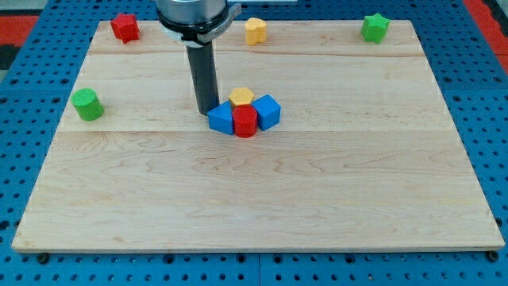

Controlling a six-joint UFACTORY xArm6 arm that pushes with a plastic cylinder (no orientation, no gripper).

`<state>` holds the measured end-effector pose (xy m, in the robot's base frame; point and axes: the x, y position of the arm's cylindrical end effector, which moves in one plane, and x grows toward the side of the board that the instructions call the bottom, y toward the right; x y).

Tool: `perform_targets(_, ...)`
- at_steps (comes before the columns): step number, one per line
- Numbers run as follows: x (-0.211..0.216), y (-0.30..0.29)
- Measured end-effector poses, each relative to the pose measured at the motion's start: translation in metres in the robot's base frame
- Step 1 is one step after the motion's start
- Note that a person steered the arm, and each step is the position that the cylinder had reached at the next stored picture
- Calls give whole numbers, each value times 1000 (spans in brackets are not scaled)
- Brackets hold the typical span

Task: Move the green circle to the top left side of the group of blocks

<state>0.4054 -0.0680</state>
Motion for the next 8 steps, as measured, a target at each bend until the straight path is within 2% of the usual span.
perform_targets(1,0,-5)
perform_targets(3,50,-81)
perform_targets(4,68,-162)
perform_targets(5,52,-236)
perform_targets(6,20,-233)
perform_targets(7,-20,-191)
perform_targets(8,-36,-144)
